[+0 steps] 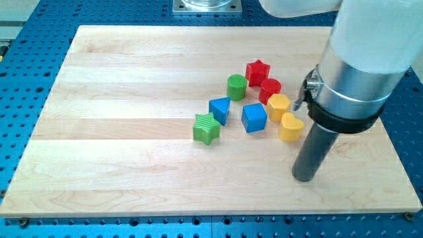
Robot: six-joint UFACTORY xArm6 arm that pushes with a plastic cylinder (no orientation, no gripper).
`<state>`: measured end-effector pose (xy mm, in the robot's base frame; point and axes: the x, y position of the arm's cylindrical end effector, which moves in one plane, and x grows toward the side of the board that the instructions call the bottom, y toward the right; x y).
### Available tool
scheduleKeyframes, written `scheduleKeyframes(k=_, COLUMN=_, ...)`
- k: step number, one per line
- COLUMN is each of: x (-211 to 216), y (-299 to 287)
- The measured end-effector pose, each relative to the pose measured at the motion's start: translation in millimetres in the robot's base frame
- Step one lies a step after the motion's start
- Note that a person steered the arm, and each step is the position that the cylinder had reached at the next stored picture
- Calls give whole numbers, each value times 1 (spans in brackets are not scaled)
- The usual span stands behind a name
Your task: Move the cube to the left of the red circle
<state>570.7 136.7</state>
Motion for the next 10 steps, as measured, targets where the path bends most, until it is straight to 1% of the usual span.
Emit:
scheduleKeyframes(k=1, x=-5, y=-25)
scheduleKeyframes(k=2, x=-13, y=-38)
scheduleKeyframes(k=3, x=-13, y=-38)
scheduleKeyframes(k=4, x=-13, y=-57)
scheduleKeyframes(k=5, x=-25, y=-60)
scheduleKeyframes(k=6, x=-46, y=-65)
scheduleKeyframes(k=7, x=-49, y=-67)
scheduleKeyframes(k=9, x=-91, y=-62)
scheduleKeyframes(k=10, x=-101, y=-59)
